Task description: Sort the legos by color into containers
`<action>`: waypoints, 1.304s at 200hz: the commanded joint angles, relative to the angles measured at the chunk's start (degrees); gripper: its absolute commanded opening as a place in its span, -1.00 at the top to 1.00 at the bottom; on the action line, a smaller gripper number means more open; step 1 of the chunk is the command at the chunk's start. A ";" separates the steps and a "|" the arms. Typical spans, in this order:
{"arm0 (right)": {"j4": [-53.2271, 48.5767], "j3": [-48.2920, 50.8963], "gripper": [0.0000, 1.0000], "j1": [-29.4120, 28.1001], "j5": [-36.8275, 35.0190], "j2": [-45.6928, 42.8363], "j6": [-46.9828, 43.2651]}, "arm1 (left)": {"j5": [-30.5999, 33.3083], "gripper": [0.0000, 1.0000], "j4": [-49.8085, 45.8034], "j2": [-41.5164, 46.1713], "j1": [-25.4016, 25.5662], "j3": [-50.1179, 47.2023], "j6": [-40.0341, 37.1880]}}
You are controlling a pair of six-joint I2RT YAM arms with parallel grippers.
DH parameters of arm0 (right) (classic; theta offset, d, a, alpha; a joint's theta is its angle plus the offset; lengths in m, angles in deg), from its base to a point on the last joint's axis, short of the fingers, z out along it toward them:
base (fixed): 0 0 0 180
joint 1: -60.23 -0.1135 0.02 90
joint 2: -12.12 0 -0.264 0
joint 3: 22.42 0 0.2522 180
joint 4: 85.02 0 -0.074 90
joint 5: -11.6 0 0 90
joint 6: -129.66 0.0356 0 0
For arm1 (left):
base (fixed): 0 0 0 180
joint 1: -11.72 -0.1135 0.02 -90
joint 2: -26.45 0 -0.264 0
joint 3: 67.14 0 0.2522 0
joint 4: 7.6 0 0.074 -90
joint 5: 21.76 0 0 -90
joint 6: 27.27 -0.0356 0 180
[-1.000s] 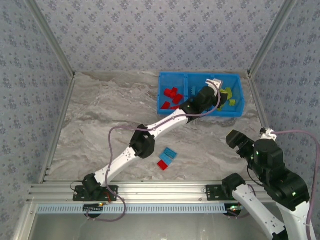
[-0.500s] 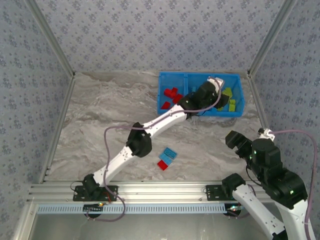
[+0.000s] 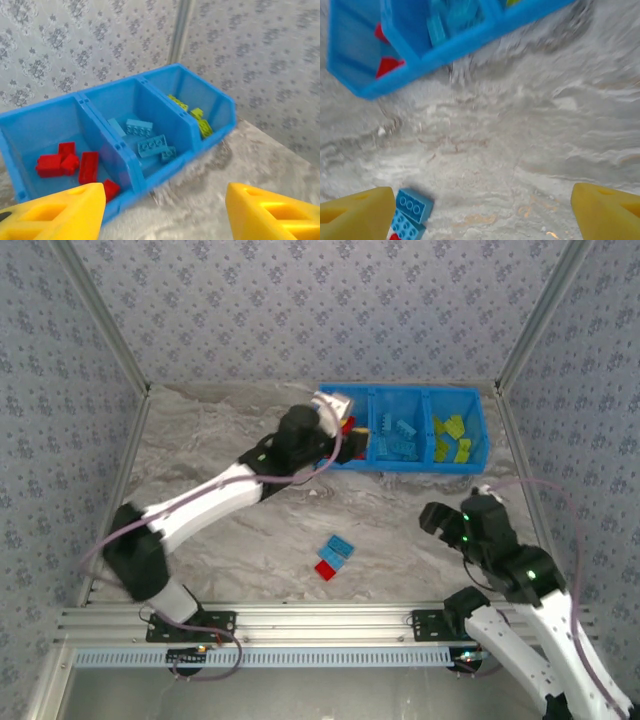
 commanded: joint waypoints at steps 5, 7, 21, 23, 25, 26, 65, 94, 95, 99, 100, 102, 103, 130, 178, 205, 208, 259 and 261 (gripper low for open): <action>10.20 2.51 -0.85 -4.47 4.85 6.71 -3.80 | 3.59 -0.37 -6.60 13.01 4.10 -9.94 -5.48; 10.62 2.66 -0.85 -5.07 4.77 7.42 -4.09 | 3.52 -0.38 -7.60 13.91 4.41 -10.54 -5.85; 12.87 2.81 -0.85 -9.11 3.04 13.14 -6.24 | 4.00 -0.46 -16.06 20.97 5.87 -13.86 -7.23; 13.16 2.77 -0.85 -9.68 2.67 13.91 -6.59 | 4.13 -0.47 -17.12 21.79 6.01 -14.24 -7.27; 13.49 2.76 -0.85 -10.13 2.31 14.80 -6.85 | 4.29 -0.48 -18.45 22.85 6.16 -14.58 -7.24; 13.67 2.76 -0.85 -10.57 2.12 15.02 -7.03 | 4.37 -0.48 -18.97 23.30 6.24 -14.76 -7.28; 19.31 0.02 -0.75 -22.15 -2.79 32.03 -14.80 | 4.27 -0.62 -34.82 40.43 8.26 -19.78 -4.54; 22.10 -3.67 -0.67 -26.03 -1.73 43.07 -17.69 | 8.24 -0.77 -40.33 46.15 8.26 -21.25 1.55; 22.28 -3.75 -0.67 -26.08 -1.57 43.40 -17.77 | 8.24 -0.77 -40.37 46.25 8.26 -21.34 1.65; 22.98 -3.95 -0.67 -26.40 -1.16 44.55 -18.04 | 8.22 -0.80 -40.30 46.62 8.26 -21.65 2.02; 23.16 -4.02 -0.67 -26.44 -1.02 44.84 -18.11 | 8.18 -0.81 -40.27 46.70 8.26 -21.72 2.10; 23.49 -4.10 -0.67 -26.65 -0.81 45.38 -18.26 | 8.16 -0.82 -40.21 46.81 8.26 -22.01 2.27; 23.59 -4.10 -0.67 -26.65 -0.76 45.61 -18.31 | 8.11 -0.83 -40.09 46.84 8.26 -22.12 2.31; 26.21 -4.44 -0.61 -26.88 -0.22 50.40 -17.88 | 7.11 -0.93 -38.95 45.26 8.26 -22.99 2.71; 26.85 -3.50 -0.16 -26.80 -2.57 51.66 -16.84 | 6.85 -0.99 -38.70 39.05 8.26 -21.16 1.21; 25.63 -3.24 -0.04 -26.19 -4.50 51.41 -15.45 | 6.30 -0.98 -36.35 38.53 8.26 -21.73 1.26; 25.54 -3.22 -0.03 -26.14 -4.56 51.26 -15.27 | 6.23 -0.98 -36.23 38.59 8.26 -21.78 1.29; 30.52 -5.09 -0.34 -23.77 0.73 46.58 -16.32 | 4.37 -0.98 -33.37 38.57 8.26 -23.25 1.87; 30.84 -5.18 -0.36 -23.54 1.02 46.61 -16.41 | 4.24 -0.99 -33.23 38.54 8.30 -23.32 1.94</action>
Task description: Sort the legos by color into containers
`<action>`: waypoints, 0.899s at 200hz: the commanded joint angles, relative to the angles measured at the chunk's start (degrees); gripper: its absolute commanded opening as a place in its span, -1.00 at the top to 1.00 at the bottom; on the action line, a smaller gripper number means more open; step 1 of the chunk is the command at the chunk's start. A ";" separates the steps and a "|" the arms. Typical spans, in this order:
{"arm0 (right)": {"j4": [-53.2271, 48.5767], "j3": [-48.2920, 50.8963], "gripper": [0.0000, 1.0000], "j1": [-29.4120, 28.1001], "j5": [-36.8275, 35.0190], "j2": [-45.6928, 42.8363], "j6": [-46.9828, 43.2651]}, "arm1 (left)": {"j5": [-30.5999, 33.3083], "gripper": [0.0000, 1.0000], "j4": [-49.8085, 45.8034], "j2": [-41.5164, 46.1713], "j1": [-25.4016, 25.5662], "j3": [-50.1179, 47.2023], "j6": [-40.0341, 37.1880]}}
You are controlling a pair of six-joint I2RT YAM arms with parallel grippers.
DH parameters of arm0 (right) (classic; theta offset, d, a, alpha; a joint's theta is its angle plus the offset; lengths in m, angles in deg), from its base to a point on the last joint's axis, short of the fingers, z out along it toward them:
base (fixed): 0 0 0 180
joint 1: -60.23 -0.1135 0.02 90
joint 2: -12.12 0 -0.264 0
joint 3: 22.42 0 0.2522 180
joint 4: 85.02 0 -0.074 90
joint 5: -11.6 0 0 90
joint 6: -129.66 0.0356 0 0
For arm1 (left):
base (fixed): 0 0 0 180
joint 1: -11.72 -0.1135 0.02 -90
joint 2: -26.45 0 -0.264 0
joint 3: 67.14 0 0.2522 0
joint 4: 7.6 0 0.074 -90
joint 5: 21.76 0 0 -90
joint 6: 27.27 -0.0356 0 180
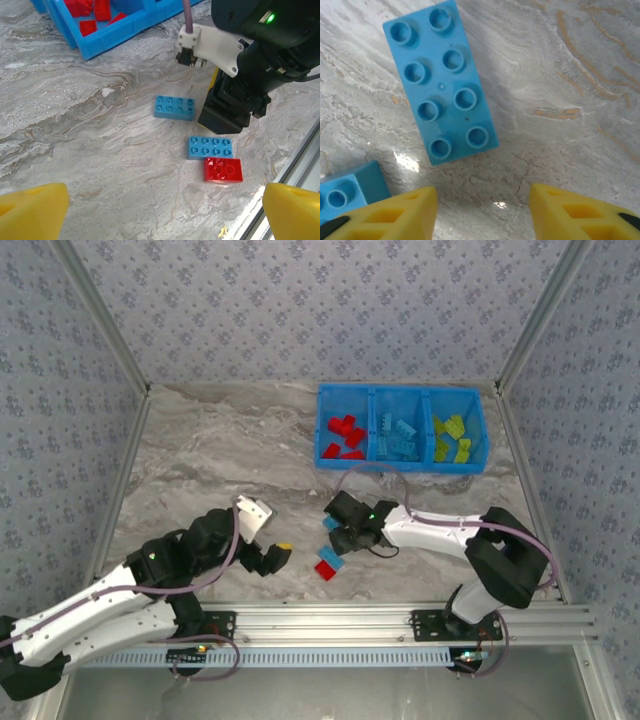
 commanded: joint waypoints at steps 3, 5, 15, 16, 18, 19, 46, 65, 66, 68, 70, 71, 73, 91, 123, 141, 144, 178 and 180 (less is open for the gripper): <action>3.70 -1.84 -0.39 2.12 2.51 -2.09 -0.06 | -1.88 -0.98 3.39 0.36 0.31 -0.77 0.62; 4.10 -1.95 -0.40 2.43 2.73 -1.95 -0.12 | -1.99 -0.98 3.47 0.36 0.30 -0.83 0.70; 5.05 -2.80 -0.40 3.29 3.00 -0.63 -0.21 | -2.89 -0.99 4.03 0.28 0.30 -1.05 0.92; 5.08 -2.87 -0.40 3.33 3.00 -0.46 -0.24 | -3.05 -0.99 4.05 0.28 0.30 -1.04 0.97; 5.17 -3.06 -0.40 3.48 2.96 -0.10 -0.34 | -3.34 -0.98 4.14 0.28 0.33 -1.03 1.01; 5.23 -3.14 -0.40 3.51 2.89 -0.02 -0.39 | -3.44 -0.98 4.15 0.28 0.31 -1.08 1.06; 6.08 -5.52 -0.33 4.25 2.64 5.17 -1.31 | -7.07 -0.98 4.32 0.80 0.31 -1.55 0.85; 6.59 -6.59 -0.22 3.85 3.62 8.40 -1.84 | -9.39 -0.98 4.02 1.24 0.30 -1.90 0.51; 6.60 -6.66 -0.21 3.88 3.62 8.53 -1.84 | -9.59 -0.98 3.99 1.24 0.30 -1.95 0.50; 6.54 -6.71 -0.20 3.83 3.62 8.77 -1.89 | -9.74 -0.98 3.98 1.24 0.30 -1.92 0.49; 6.56 -6.72 -0.19 3.80 3.62 8.96 -1.85 | -10.00 -0.98 3.97 1.29 0.30 -1.96 0.49; 6.54 -6.77 -0.18 3.81 3.66 9.16 -1.85 | -10.11 -0.98 3.97 1.31 0.30 -1.98 0.49; 6.48 -6.85 -0.17 3.81 3.63 9.47 -1.84 | -10.35 -0.99 4.04 1.32 0.30 -1.99 0.45; 5.99 -7.07 -0.07 3.89 3.51 11.07 -1.33 | -11.92 -0.99 4.60 1.46 0.33 -2.47 0.41; 5.94 -5.68 0.22 4.16 2.94 10.07 -0.13 | -12.27 -0.99 5.85 1.42 0.33 -3.31 0.51; 6.04 -4.47 0.36 4.82 2.97 7.52 0.66 | -12.77 -0.98 6.40 1.42 0.30 -3.32 0.66; 5.99 -4.18 0.37 4.98 2.98 6.92 0.82 | -12.87 -0.98 6.58 1.42 0.35 -3.32 0.67; 4.70 -2.44 0.40 6.84 0.19 -1.25 2.66 | -14.39 -0.99 9.02 1.42 0.31 -3.98 1.82; 4.50 -2.27 0.40 7.05 -0.05 -1.85 2.71 | -14.59 -0.99 9.30 1.42 0.30 -4.01 1.92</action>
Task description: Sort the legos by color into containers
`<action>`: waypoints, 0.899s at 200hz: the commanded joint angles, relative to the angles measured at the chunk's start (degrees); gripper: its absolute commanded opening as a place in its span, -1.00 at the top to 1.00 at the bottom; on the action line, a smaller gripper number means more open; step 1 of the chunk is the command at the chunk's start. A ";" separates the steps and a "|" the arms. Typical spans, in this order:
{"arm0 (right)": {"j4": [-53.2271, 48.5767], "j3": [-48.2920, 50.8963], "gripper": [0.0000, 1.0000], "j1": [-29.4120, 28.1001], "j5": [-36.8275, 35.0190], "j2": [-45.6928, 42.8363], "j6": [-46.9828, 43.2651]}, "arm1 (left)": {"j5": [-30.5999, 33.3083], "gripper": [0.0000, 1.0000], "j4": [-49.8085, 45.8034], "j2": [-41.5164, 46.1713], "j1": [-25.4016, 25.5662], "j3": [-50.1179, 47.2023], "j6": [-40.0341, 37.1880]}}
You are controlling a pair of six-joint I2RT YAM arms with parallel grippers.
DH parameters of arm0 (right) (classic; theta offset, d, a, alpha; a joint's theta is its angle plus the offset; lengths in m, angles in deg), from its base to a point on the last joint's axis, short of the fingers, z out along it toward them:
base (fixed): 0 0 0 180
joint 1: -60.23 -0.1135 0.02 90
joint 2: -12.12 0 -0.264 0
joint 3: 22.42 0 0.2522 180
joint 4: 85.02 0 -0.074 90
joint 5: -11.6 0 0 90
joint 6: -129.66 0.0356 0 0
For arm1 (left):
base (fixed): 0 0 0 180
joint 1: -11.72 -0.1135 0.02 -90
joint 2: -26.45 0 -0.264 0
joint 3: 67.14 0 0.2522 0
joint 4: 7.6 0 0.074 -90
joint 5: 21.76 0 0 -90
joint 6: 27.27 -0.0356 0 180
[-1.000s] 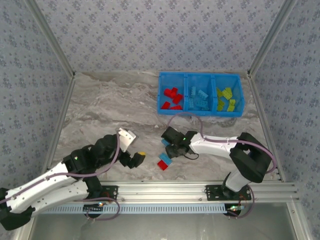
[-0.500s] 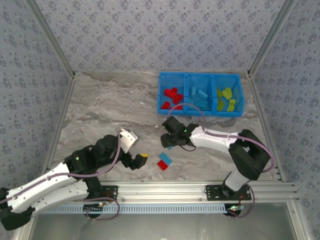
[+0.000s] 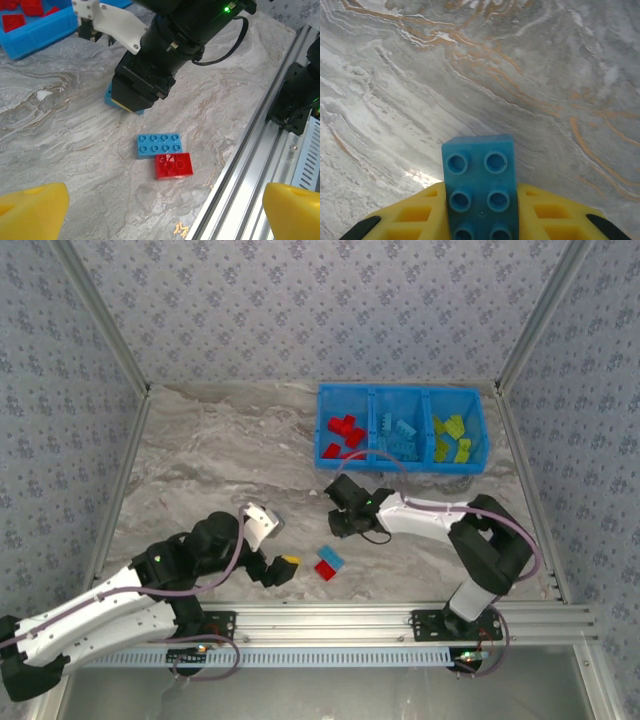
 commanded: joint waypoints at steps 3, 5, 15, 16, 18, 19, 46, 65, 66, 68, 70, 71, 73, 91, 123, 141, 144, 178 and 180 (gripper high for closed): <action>-2.22 0.90 0.40 1.90 -3.36 -7.62 2.28 | -2.57 -0.99 4.11 0.65 0.24 -0.49 1.62; -2.30 0.92 0.40 2.04 -3.68 -8.17 2.46 | -2.77 -0.98 4.39 0.65 0.31 -0.54 1.79; -3.14 0.92 0.41 3.25 -5.51 -11.25 2.89 | -3.45 -0.98 6.10 0.66 0.28 -1.00 2.52; -3.21 0.93 0.42 3.42 -5.73 -11.61 2.90 | -3.48 -0.98 6.33 0.66 0.28 -1.01 2.60; -3.32 0.93 0.42 3.76 -6.07 -12.27 2.91 | -3.61 -0.99 6.67 0.65 0.33 -1.07 2.74; -3.35 0.93 0.42 3.89 -6.27 -12.42 2.91 | -3.69 -0.98 6.88 0.65 0.35 -1.09 2.80; -3.79 -0.79 0.45 10.13 -11.90 -19.28 1.59 | -4.08 -0.99 13.99 1.09 0.28 -2.59 5.84; -2.04 -3.59 0.45 18.12 -12.82 -18.67 -0.09 | 1.19 -0.98 18.73 1.36 0.34 -3.76 9.91; -1.92 -3.79 0.45 18.72 -12.81 -18.48 -0.22 | 1.52 -0.98 18.85 1.36 0.31 -3.80 10.17; -1.63 -4.08 0.45 19.36 -12.81 -18.16 -0.45 | 2.43 -0.99 19.11 1.36 0.29 -3.94 10.74; -1.27 -4.50 0.45 20.43 -12.80 -17.60 -0.72 | 3.30 -0.98 19.26 1.36 0.28 -4.00 11.25; -1.05 -4.69 0.45 20.88 -12.76 -17.33 -0.84 | 3.85 -0.99 19.38 1.40 0.28 -4.05 11.50; -0.73 -5.03 0.45 21.68 -12.68 -16.82 -1.06 | 4.71 -0.98 19.46 1.37 0.28 -4.20 11.99; 0.40 -11.55 0.45 27.19 -11.04 -9.05 -3.58 | 13.24 -0.98 17.81 0.90 0.28 -4.54 17.65; -2.80 -27.10 0.33 31.65 -10.87 6.39 -5.55 | 20.45 -0.99 11.76 0.48 0.39 -4.63 25.90; -6.54 -34.08 0.16 32.63 -11.25 11.78 -5.11 | 21.76 -0.98 9.49 1.05 0.25 -5.05 29.06; -6.94 -34.70 0.15 32.75 -11.23 12.41 -5.10 | 21.93 -0.98 9.17 1.13 0.30 -5.09 29.45; -9.18 -36.15 0.01 32.43 -10.39 9.98 -5.02 | 23.94 -0.99 6.77 3.05 0.35 -6.18 30.50; -9.29 -35.87 0.02 32.42 -10.41 9.52 -4.96 | 24.10 -0.98 6.69 3.16 0.30 -6.25 30.41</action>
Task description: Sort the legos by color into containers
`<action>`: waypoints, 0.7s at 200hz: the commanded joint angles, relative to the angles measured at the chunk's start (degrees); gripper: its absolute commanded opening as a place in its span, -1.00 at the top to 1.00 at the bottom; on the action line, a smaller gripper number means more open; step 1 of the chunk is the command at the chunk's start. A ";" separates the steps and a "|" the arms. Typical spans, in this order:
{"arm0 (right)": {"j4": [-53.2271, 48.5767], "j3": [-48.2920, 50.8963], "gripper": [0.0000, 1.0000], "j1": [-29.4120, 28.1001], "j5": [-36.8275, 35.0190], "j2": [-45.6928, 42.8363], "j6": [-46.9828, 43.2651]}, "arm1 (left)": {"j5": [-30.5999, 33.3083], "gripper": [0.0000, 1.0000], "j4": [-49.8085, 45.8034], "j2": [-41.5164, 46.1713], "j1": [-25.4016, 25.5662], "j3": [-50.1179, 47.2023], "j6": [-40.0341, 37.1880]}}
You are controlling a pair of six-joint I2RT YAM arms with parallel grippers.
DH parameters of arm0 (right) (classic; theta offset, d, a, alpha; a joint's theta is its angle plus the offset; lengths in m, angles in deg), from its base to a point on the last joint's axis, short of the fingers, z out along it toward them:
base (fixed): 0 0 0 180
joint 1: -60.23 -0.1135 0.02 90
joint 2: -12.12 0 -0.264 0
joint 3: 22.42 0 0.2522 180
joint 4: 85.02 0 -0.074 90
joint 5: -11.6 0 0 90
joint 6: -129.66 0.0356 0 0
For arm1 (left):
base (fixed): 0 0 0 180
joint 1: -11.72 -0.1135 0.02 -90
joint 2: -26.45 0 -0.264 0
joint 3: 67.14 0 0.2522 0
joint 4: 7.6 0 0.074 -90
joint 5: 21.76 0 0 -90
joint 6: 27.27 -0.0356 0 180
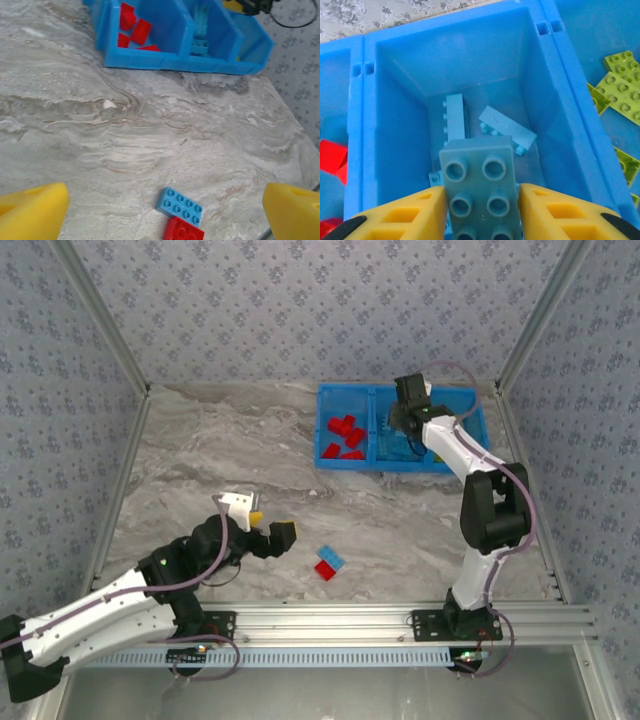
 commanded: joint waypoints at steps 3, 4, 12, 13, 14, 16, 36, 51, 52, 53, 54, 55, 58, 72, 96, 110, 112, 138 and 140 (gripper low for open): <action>-4.41 -1.14 0.01 -0.21 -0.02 -4.43 -0.21 | 3.96 -0.99 -2.97 1.85 0.31 -1.03 2.85; -4.47 -0.97 0.01 -0.22 0.01 -4.69 -0.10 | 4.05 -0.98 -3.00 1.91 0.30 -1.08 2.84; -4.70 0.88 0.01 -0.49 0.86 -7.06 0.24 | 4.78 -0.98 -3.40 2.21 0.37 -1.19 2.82; -4.74 1.14 0.02 -0.57 0.98 -7.41 0.34 | 4.90 -0.99 -3.43 2.30 0.34 -1.20 2.83; -4.77 1.40 0.01 -0.66 1.08 -7.76 0.39 | 5.00 -0.99 -3.49 2.31 0.32 -1.21 2.79; -4.85 2.04 0.02 -0.75 1.33 -8.51 0.50 | 5.28 -0.98 -3.62 2.37 0.31 -1.14 2.80; -3.50 11.13 0.03 -3.57 4.65 -17.62 1.87 | 6.16 -0.99 -5.05 2.58 0.30 -0.78 1.53; -3.33 19.08 0.03 -7.68 7.92 -24.62 2.81 | 5.80 -0.98 -6.03 2.49 0.30 -0.60 -0.50; -3.36 19.60 0.02 -8.13 8.07 -24.98 2.86 | 5.80 -0.99 -6.11 2.49 0.30 -0.59 -0.68; -3.46 19.86 0.02 -8.53 8.23 -25.38 2.88 | 5.81 -0.99 -6.15 2.48 0.30 -0.59 -0.81; -3.56 20.43 0.02 -8.94 8.31 -25.80 2.98 | 5.76 -0.99 -6.17 2.48 0.30 -0.59 -0.92; -3.60 20.94 0.02 -9.33 8.44 -26.23 3.03 | 5.74 -0.99 -6.22 2.48 0.30 -0.59 -1.02; -3.73 22.17 0.02 -10.48 8.78 -27.24 3.26 | 5.61 -0.98 -6.35 2.47 0.30 -0.59 -1.55; -5.13 26.99 -0.02 -17.03 9.28 -32.19 3.60 | 4.56 -0.98 -6.71 2.48 0.30 -0.75 -3.91; -8.05 31.59 -0.14 -26.57 10.85 -35.64 7.52 | 3.66 -0.99 -6.39 2.66 0.30 -1.12 -7.38; -8.17 33.15 -0.17 -29.93 16.42 -34.66 10.75 | 3.15 -0.98 -5.81 2.75 0.31 -1.30 -9.25; -8.10 33.33 -0.17 -30.35 17.28 -34.37 11.11 | 3.06 -0.98 -5.70 2.75 0.30 -1.36 -9.52; -6.12 33.48 -0.25 -37.13 23.21 -28.52 14.24 | 2.50 -0.98 -4.88 2.75 0.31 -1.47 -11.57; -5.96 33.37 -0.27 -37.60 23.32 -27.91 14.24 | 2.46 -0.98 -4.78 2.75 0.33 -1.47 -11.64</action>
